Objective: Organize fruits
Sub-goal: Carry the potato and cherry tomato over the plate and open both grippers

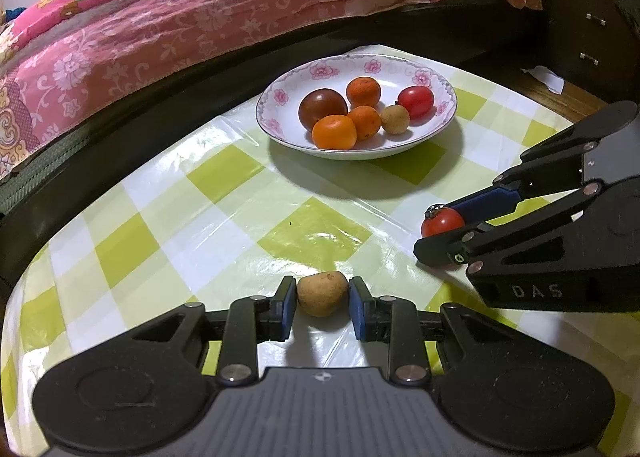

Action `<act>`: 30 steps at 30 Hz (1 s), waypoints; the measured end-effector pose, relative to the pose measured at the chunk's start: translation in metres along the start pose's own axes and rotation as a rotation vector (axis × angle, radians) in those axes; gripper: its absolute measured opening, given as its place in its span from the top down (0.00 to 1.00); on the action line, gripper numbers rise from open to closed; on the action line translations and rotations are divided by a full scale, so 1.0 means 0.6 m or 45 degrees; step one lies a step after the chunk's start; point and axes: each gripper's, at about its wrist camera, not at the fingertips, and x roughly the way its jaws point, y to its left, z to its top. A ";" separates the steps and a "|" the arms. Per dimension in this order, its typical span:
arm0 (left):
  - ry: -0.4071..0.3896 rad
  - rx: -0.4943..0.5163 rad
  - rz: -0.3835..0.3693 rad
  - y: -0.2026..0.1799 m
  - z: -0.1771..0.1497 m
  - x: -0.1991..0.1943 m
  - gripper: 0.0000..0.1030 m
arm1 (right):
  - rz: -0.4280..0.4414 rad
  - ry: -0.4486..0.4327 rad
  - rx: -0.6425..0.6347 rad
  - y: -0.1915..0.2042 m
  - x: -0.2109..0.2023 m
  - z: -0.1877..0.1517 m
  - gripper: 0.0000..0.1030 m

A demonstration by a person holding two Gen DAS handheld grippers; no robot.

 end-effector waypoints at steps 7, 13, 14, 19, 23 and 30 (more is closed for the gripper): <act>0.033 -0.030 -0.005 0.001 0.005 0.000 0.65 | -0.011 0.007 0.007 0.002 -0.003 -0.001 0.78; 0.014 -0.052 -0.013 0.000 0.022 -0.006 0.65 | -0.018 -0.028 0.039 -0.004 -0.017 0.009 0.78; 0.008 -0.057 -0.015 0.000 0.028 -0.007 0.65 | -0.020 -0.039 0.045 -0.006 -0.021 0.012 0.78; -0.037 -0.065 -0.015 -0.002 0.062 -0.007 0.65 | -0.030 -0.087 0.084 -0.021 -0.031 0.031 0.78; -0.076 -0.060 -0.012 -0.003 0.096 0.001 0.65 | -0.053 -0.126 0.122 -0.040 -0.037 0.049 0.78; -0.138 -0.060 0.022 0.004 0.169 0.032 0.65 | -0.103 -0.196 0.183 -0.084 -0.030 0.092 0.77</act>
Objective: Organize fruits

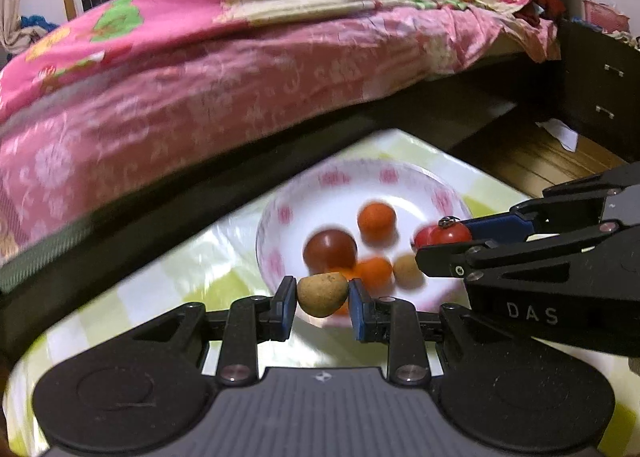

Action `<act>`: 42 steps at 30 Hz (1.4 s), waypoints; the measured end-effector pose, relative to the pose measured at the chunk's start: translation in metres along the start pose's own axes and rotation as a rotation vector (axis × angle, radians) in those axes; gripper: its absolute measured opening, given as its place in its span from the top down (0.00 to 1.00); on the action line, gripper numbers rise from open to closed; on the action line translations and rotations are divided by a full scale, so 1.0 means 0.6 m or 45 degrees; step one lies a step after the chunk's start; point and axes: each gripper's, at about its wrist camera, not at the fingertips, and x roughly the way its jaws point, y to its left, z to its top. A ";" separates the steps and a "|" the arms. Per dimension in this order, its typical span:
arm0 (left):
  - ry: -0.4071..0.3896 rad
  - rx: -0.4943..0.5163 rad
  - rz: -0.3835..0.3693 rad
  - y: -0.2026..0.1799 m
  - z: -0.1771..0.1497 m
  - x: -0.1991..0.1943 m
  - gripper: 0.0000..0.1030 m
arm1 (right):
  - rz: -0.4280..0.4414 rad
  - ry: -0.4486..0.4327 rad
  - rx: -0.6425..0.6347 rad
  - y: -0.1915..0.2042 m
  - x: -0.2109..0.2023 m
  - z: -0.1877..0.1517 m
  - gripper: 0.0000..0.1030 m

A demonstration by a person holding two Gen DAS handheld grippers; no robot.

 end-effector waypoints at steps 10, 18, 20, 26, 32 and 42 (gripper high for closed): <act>-0.027 0.044 0.024 0.003 0.054 0.077 0.65 | -0.051 -0.028 0.055 -0.048 0.067 0.039 0.77; -0.008 0.045 -0.005 0.009 0.058 0.117 0.65 | -0.040 -0.020 0.068 -0.069 0.104 0.045 0.75; -0.004 0.041 -0.009 0.011 0.058 0.124 0.66 | -0.041 -0.023 0.071 -0.071 0.111 0.045 0.74; -0.006 0.043 -0.020 0.012 0.060 0.132 0.66 | -0.023 -0.044 0.079 -0.077 0.118 0.046 0.73; -0.007 0.049 -0.017 0.014 0.061 0.130 0.65 | -0.013 -0.056 0.094 -0.079 0.120 0.047 0.73; -0.022 0.023 -0.015 0.021 0.061 0.118 0.61 | -0.011 -0.090 0.112 -0.078 0.113 0.046 0.67</act>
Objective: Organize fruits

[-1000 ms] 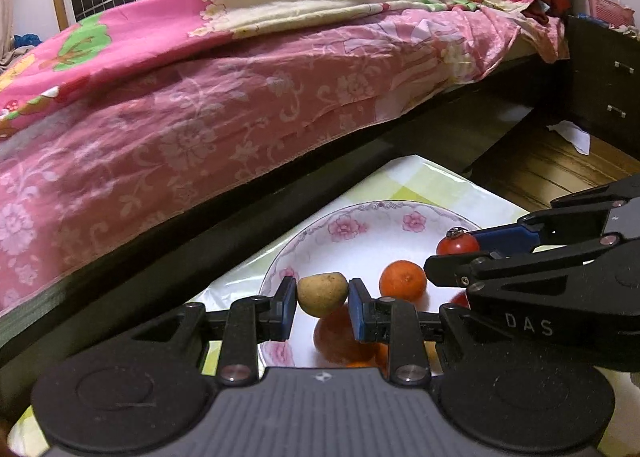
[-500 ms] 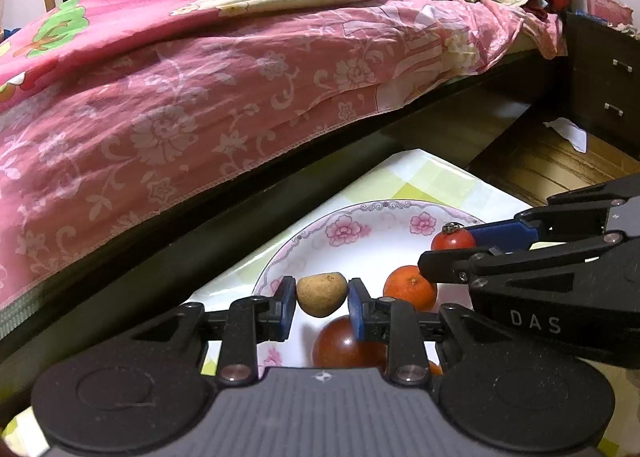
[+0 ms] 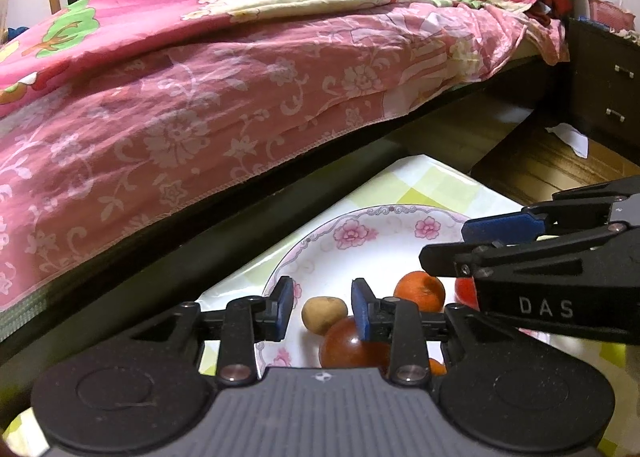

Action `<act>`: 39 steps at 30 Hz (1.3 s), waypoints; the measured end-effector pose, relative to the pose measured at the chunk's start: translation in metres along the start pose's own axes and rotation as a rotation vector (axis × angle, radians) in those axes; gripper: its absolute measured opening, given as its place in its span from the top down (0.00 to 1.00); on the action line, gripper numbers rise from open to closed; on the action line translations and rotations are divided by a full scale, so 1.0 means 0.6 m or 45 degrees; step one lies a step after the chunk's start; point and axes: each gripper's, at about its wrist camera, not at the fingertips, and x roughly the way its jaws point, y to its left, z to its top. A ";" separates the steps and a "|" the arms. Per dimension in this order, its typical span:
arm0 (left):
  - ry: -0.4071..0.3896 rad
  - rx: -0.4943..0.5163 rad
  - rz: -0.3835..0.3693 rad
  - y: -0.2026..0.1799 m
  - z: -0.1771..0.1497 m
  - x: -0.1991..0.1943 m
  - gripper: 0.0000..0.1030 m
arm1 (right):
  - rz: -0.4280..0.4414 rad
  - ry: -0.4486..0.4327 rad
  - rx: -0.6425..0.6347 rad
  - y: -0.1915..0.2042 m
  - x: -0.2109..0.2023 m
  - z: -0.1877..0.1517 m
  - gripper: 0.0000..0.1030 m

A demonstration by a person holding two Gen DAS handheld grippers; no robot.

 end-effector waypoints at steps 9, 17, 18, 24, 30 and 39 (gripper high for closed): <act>-0.046 -0.058 0.011 0.004 -0.001 -0.053 0.52 | -0.027 -0.046 0.033 0.008 -0.037 0.010 0.66; -0.068 -0.136 0.050 0.011 -0.026 -0.103 0.36 | -0.090 -0.043 0.048 0.023 -0.086 -0.004 0.66; -0.066 -0.148 0.049 0.011 -0.030 -0.109 0.34 | -0.095 -0.041 0.055 0.024 -0.094 -0.008 0.65; -0.092 -0.152 0.089 -0.006 -0.053 -0.151 0.14 | -0.110 -0.034 0.058 0.042 -0.140 -0.034 0.62; -0.103 -0.162 0.147 -0.024 -0.071 -0.188 0.03 | -0.113 -0.038 0.095 0.060 -0.186 -0.060 0.62; -0.120 -0.183 0.178 -0.038 -0.097 -0.235 0.00 | -0.146 -0.024 0.117 0.074 -0.227 -0.098 0.61</act>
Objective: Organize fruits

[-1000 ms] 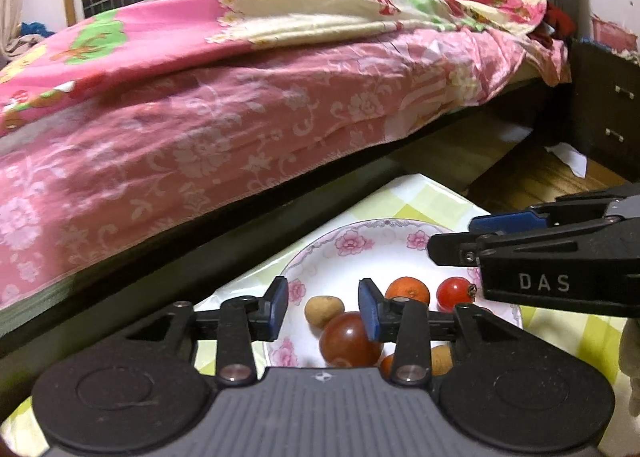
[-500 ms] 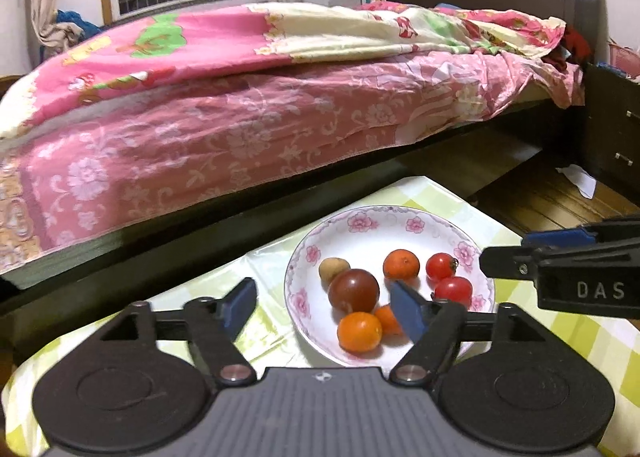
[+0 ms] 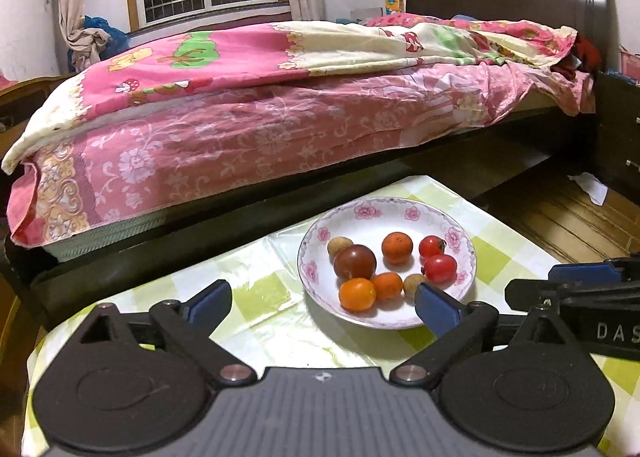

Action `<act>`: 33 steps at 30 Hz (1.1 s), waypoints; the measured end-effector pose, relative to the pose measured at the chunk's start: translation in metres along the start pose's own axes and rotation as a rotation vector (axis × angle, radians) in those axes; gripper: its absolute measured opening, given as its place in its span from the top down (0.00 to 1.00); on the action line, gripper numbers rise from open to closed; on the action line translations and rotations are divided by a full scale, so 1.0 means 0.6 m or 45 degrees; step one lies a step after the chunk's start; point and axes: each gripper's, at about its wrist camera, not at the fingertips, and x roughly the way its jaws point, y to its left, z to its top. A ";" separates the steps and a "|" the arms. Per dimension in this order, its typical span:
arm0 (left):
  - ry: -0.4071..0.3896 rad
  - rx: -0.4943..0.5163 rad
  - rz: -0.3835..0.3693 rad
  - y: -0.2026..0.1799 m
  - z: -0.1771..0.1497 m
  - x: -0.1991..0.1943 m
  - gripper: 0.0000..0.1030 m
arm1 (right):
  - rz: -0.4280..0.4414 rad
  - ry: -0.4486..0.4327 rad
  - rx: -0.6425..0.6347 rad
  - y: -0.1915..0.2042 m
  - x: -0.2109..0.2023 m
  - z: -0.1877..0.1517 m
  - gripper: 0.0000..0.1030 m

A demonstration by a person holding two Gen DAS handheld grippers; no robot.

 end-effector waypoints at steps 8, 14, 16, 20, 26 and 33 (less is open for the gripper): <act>0.026 0.005 0.014 -0.011 -0.025 -0.023 0.00 | -0.018 -0.007 0.014 0.002 -0.022 -0.016 0.61; 0.051 0.003 0.024 -0.014 -0.045 -0.041 0.00 | -0.035 0.009 0.002 0.010 -0.035 -0.036 0.61; 0.058 -0.007 0.020 -0.013 -0.050 -0.047 0.00 | -0.036 0.013 0.006 0.012 -0.040 -0.042 0.61; 0.071 -0.016 0.021 -0.013 -0.061 -0.058 0.00 | -0.034 0.015 0.007 0.016 -0.053 -0.054 0.60; 0.097 -0.028 0.017 -0.013 -0.074 -0.070 0.00 | -0.034 0.028 0.007 0.022 -0.066 -0.069 0.60; 0.125 -0.031 0.019 -0.012 -0.090 -0.086 0.00 | -0.034 0.042 0.010 0.028 -0.080 -0.087 0.59</act>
